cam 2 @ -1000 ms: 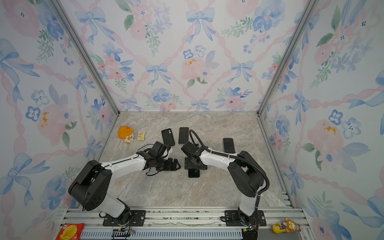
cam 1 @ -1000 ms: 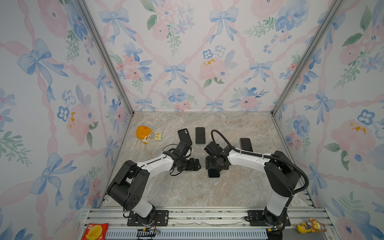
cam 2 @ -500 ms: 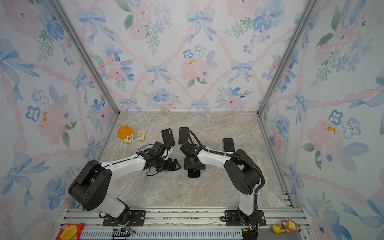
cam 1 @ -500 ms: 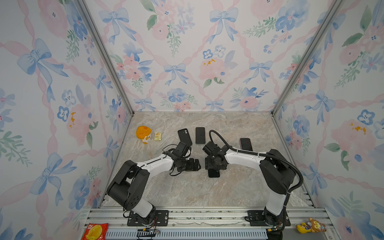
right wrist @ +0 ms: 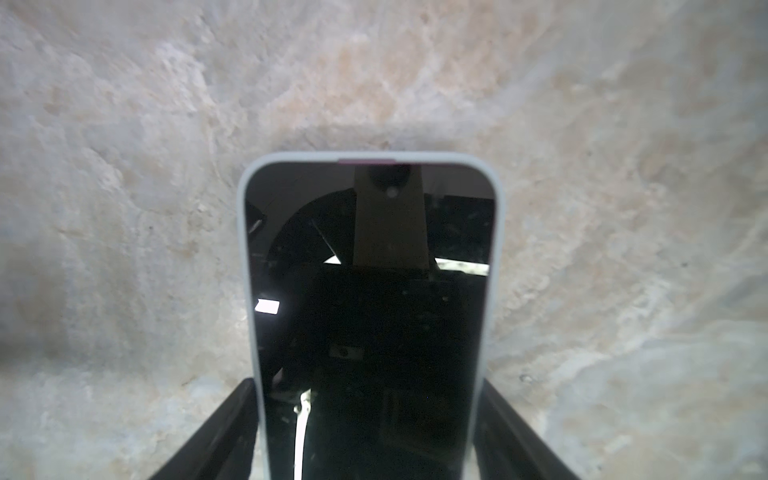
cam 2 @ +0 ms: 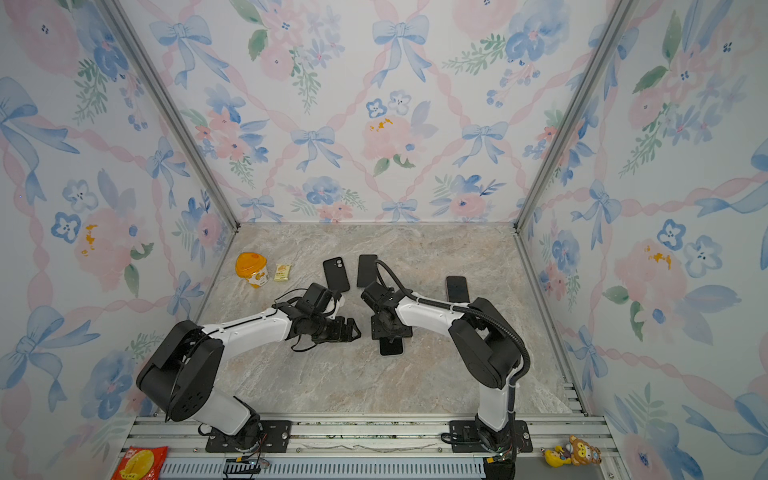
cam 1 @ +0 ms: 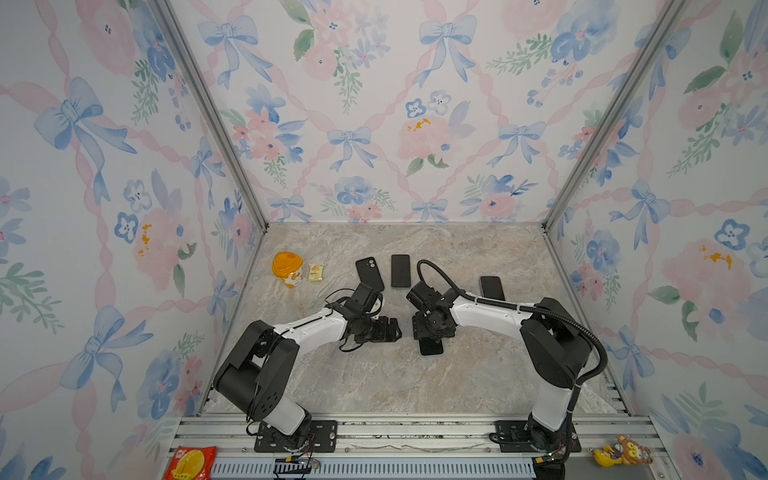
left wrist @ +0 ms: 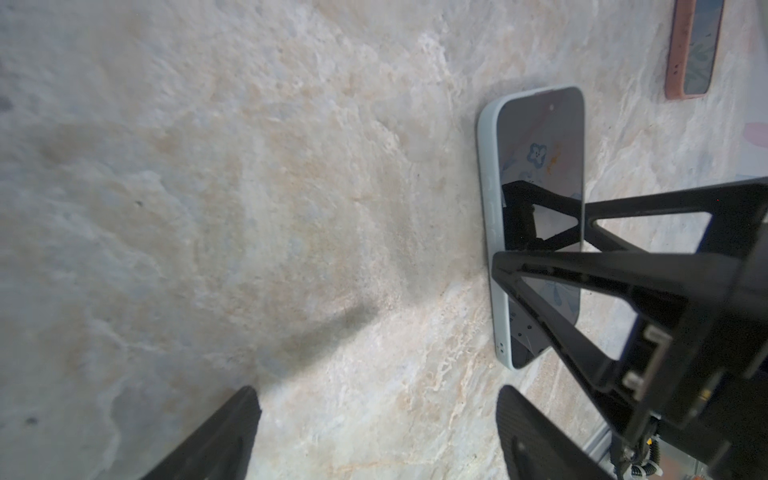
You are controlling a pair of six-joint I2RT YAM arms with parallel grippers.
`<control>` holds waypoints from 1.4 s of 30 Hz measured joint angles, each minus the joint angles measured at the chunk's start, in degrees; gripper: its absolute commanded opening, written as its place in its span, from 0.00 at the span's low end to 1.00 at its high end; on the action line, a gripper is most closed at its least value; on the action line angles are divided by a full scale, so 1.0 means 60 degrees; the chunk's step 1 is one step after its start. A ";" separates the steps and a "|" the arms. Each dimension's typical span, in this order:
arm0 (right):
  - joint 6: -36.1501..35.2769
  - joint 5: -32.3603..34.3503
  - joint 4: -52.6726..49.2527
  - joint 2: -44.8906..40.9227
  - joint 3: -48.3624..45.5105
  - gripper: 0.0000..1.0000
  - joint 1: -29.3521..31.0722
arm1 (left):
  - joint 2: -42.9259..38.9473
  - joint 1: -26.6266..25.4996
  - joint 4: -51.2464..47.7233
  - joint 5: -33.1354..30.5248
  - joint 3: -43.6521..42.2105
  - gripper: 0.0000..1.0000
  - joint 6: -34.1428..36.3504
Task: Put the phone into the phone case
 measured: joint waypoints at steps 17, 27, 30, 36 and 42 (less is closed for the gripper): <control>-0.3013 -0.0703 -0.0736 0.0787 0.2382 0.62 -0.4069 | 0.1861 0.0255 0.0000 0.0721 0.2594 0.89 0.0011; -0.3588 -0.1100 -0.1249 0.1894 0.3016 0.62 -0.4594 | 0.2073 0.0408 -0.0040 0.0954 0.2765 0.89 0.0011; -0.3636 -0.1162 -0.1286 0.1927 0.3038 0.62 -0.4656 | 0.2116 0.0408 -0.0044 0.0984 0.2765 0.89 0.0011; -0.3632 -0.1198 -0.1253 0.2062 0.3107 0.63 -0.4779 | 0.2149 0.0408 -0.0047 0.1005 0.2765 0.89 0.0011; -0.3632 -0.1231 -0.1246 0.2113 0.3107 0.65 -0.4798 | 0.2149 0.0412 -0.0047 0.1005 0.2765 0.89 0.0011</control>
